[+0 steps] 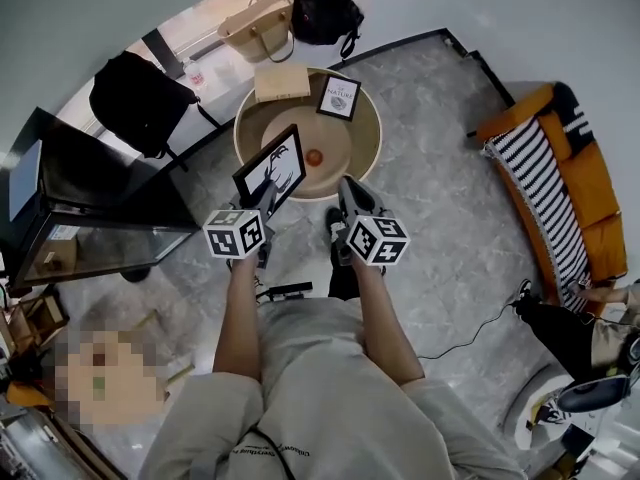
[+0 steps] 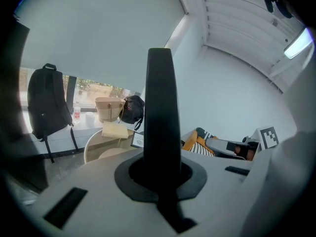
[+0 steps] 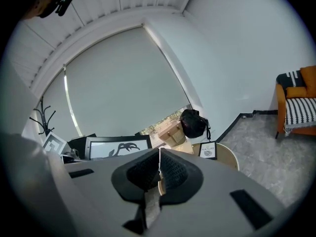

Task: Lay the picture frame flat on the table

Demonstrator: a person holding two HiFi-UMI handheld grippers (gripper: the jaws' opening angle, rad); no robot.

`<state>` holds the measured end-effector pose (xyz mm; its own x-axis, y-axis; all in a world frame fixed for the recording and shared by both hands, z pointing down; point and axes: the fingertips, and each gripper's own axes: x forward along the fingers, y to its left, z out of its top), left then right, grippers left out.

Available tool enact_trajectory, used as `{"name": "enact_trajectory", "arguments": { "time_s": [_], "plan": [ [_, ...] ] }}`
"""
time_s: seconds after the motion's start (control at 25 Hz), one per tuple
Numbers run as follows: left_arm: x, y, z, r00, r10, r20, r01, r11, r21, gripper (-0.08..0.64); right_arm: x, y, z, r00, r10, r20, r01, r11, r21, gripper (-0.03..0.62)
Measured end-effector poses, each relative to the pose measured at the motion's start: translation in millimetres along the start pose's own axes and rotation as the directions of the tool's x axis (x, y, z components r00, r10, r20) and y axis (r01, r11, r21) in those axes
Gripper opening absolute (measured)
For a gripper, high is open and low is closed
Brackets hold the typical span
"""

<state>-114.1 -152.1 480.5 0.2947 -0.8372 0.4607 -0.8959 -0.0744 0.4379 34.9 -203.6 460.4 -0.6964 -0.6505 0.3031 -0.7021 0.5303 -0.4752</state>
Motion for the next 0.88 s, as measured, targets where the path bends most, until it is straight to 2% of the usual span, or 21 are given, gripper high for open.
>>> {"name": "enact_trajectory", "arguments": {
  "time_s": [0.32, 0.52, 0.68, 0.88],
  "plan": [
    [58.6, 8.1, 21.3, 0.998, 0.044, -0.043, -0.045, 0.998, -0.037, 0.026, 47.4, -62.0, 52.1, 1.0, 0.01, -0.007, -0.009, 0.996, 0.087, 0.035],
    [90.2, 17.7, 38.5, 0.991, 0.115, -0.068, -0.118, 0.992, -0.034, 0.026, 84.2, -103.1, 81.5, 0.999, -0.016, 0.045, 0.006, 0.975, 0.224, 0.034],
    [119.1, 23.8, 49.3, 0.987, 0.138, -0.085, -0.141, 0.989, -0.035, 0.026, 120.6, -114.3, 94.6, 0.998, 0.055, 0.038, -0.063, 0.965, 0.254, 0.034],
    [148.0, 45.5, 50.9, 0.977, 0.172, -0.13, -0.182, 0.981, -0.069, 0.028, 168.2, -126.1, 84.6, 0.989, 0.136, -0.065, -0.118, 0.966, 0.231, 0.034]
  ]
}}
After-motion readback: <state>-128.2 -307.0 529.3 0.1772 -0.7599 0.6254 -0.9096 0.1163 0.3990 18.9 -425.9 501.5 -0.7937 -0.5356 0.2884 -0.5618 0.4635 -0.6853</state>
